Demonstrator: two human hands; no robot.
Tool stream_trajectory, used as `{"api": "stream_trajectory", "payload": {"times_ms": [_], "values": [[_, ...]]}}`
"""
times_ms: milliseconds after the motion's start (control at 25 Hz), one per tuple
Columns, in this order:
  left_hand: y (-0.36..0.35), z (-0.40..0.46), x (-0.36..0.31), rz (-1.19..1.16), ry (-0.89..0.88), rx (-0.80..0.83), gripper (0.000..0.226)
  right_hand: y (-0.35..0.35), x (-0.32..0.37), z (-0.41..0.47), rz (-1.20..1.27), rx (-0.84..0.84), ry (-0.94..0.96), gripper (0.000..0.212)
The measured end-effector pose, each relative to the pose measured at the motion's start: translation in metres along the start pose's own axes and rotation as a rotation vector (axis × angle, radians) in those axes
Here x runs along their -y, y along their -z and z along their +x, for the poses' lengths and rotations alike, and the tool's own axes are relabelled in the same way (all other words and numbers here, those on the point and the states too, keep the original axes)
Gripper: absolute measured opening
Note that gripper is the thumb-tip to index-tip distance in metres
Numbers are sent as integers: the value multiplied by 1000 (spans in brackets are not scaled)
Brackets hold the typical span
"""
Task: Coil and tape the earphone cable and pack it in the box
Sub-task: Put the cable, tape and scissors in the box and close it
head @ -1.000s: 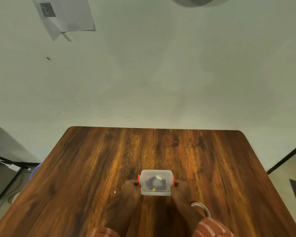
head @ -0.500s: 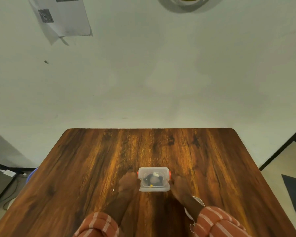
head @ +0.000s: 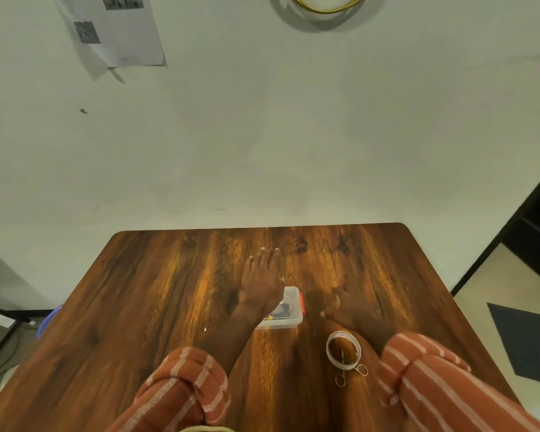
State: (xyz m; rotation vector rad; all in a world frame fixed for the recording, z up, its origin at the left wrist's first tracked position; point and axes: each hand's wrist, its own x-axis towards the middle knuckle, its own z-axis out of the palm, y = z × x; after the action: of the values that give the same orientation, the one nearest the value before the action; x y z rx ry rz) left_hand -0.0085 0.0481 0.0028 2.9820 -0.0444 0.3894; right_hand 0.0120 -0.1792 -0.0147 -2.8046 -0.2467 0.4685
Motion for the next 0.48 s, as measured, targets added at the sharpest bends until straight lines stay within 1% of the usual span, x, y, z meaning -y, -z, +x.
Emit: {"api": "stream_trajectory", "payload": {"times_ms": [40, 80, 120, 160, 240, 280, 360, 400, 440, 480], "values": [[-2, -6, 0, -1, 7, 45, 60, -14, -11, -12, -9, 99, -34, 80], [-7, -13, 1, -4, 24, 86, 60, -33, -21, -23, -15, 154, -73, 89], [-12, -22, 3, -22, 59, 132, 59, -53, -30, -31, -18, 187, -97, 97], [-21, -30, 9, -51, 104, 204, 58, -68, -34, -38, -12, 203, -109, 99], [-38, -46, 22, -159, 204, 276, 55, -85, -36, -43, 13, 165, -119, 93], [-45, -53, 31, -232, 236, 295, 52, -85, -32, -41, 32, 116, -129, 88], [-49, -65, 45, -382, 283, 329, 44, -71, -21, -33, 41, -37, -110, 81], [-45, -70, 48, -449, 314, 326, 39, -60, -12, -25, 35, -98, -57, 79], [-42, -73, 50, -529, 341, 318, 35, -49, 0, -15, 10, -130, 36, 75], [-38, -77, 51, -561, 348, 298, 35, -40, 14, -5, 6, -133, 110, 71]]}}
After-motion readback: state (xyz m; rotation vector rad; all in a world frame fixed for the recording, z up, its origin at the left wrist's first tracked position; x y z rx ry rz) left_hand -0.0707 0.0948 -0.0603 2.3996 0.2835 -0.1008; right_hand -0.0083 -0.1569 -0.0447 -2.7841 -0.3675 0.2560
